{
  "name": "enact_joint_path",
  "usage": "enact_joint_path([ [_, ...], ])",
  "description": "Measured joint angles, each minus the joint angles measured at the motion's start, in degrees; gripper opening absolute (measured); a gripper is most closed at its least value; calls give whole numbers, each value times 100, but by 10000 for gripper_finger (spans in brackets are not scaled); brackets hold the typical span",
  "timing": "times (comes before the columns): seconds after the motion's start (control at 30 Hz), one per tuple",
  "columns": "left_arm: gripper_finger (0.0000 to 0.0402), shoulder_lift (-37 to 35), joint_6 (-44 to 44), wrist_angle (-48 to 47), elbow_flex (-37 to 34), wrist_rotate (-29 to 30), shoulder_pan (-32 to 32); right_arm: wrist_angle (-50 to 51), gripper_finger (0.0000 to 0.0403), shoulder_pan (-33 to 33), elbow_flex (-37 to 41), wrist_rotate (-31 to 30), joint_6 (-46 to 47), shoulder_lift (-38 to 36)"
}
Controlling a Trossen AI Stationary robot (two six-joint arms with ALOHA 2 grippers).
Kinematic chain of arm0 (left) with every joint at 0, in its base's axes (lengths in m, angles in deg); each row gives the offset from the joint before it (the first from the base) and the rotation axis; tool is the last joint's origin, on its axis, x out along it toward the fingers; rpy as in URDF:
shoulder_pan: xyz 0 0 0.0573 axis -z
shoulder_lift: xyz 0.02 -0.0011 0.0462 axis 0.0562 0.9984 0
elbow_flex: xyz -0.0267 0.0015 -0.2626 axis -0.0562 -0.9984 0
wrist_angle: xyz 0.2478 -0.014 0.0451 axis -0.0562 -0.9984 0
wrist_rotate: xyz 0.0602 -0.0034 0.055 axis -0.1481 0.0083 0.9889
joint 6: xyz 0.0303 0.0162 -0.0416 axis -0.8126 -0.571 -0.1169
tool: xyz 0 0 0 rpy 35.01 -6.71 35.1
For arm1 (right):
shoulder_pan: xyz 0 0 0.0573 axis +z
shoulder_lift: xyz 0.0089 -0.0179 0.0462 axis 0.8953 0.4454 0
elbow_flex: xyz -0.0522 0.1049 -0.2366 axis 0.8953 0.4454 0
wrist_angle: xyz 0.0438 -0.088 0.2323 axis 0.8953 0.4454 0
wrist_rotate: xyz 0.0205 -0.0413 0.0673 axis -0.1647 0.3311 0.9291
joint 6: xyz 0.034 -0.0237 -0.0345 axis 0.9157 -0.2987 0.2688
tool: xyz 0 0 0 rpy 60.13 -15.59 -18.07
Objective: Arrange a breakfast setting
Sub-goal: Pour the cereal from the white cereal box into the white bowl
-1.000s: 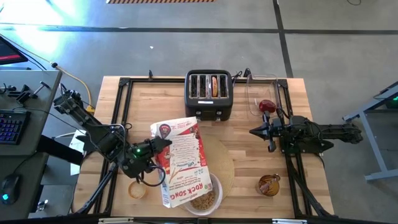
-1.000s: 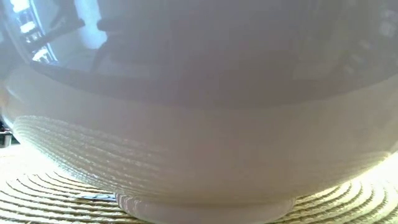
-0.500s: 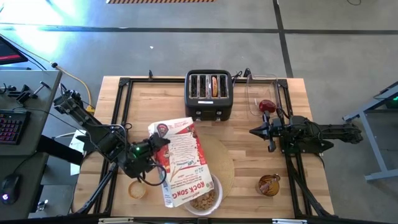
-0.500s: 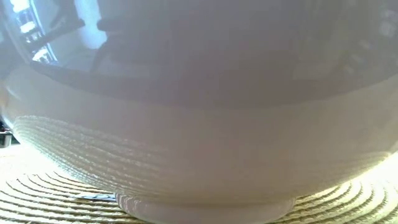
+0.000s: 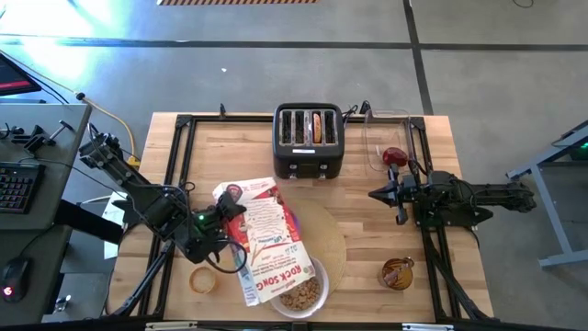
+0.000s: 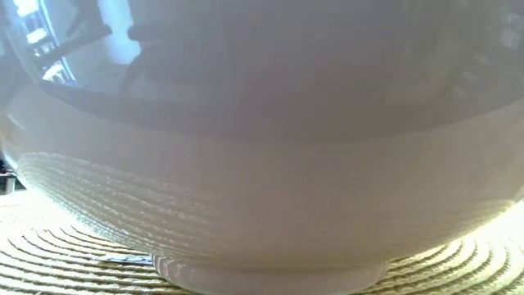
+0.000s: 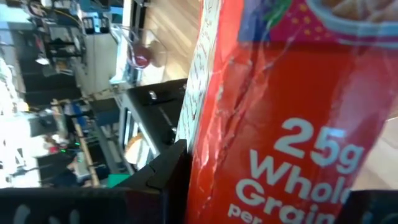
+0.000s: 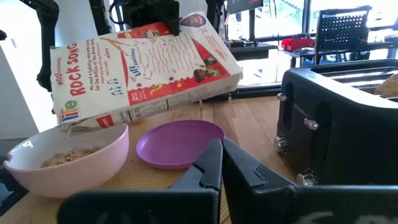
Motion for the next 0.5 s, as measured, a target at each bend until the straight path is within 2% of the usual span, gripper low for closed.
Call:
enact_joint_path([
  [0.5,143,-1,838,-37,0,-268,-4,-2,0,2,-1,-6,0,-2],
])
